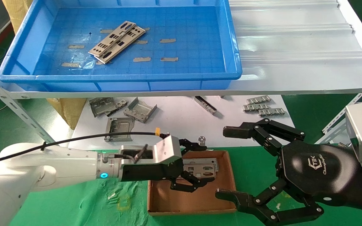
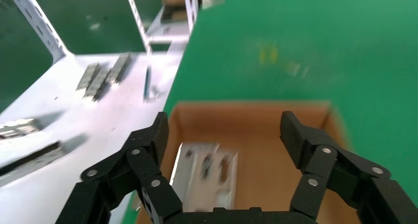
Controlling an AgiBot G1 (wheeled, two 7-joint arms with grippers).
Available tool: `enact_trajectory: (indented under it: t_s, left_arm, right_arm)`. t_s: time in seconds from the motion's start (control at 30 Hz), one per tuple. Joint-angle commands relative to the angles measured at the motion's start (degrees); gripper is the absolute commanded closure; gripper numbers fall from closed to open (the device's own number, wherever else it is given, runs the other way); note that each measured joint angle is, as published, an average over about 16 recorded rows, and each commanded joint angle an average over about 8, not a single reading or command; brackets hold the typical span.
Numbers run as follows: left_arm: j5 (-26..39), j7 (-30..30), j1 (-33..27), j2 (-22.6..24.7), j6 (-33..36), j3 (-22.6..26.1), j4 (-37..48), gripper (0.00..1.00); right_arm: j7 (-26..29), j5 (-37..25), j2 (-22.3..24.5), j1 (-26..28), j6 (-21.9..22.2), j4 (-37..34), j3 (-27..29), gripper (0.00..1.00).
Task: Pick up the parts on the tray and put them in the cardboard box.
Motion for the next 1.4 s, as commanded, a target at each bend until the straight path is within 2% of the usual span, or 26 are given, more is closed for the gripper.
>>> enact_trajectory:
  t_s: [0.03,0.13,0.27,0.57,1.4]
  left_arm:
    - [-1.6,-2.0,-0.2,-0.6,3.5,-0.7,1.1,0.00]
    - [-2.8,-2.7,0.0,-1.8,8.4,-1.1,1.8,0.00]
    - [-3.3,-2.8,0.3,-2.5,11.2,-1.2,2.1,0.00]
    - [-3.3,-3.9,0.9,-3.2,9.7,-2.0,0.3,0.00]
    - [-7.6,-20.8,9.6,-18.6,8.7,-13.2,-25.7,0.00]
  right_arm:
    - [0.0,0.0,0.0,0.0,0.0,0.0,0.0,0.00]
    - [0.0,0.0,0.0,0.0,0.0,0.0,0.0,0.00]
    - [0.0,0.0,0.0,0.0,0.0,0.0,0.0,0.00]
    - [0.0,0.0,0.0,0.0,0.0,0.0,0.0,0.00]
    - [0.0,0.0,0.0,0.0,0.0,0.0,0.0,0.00]
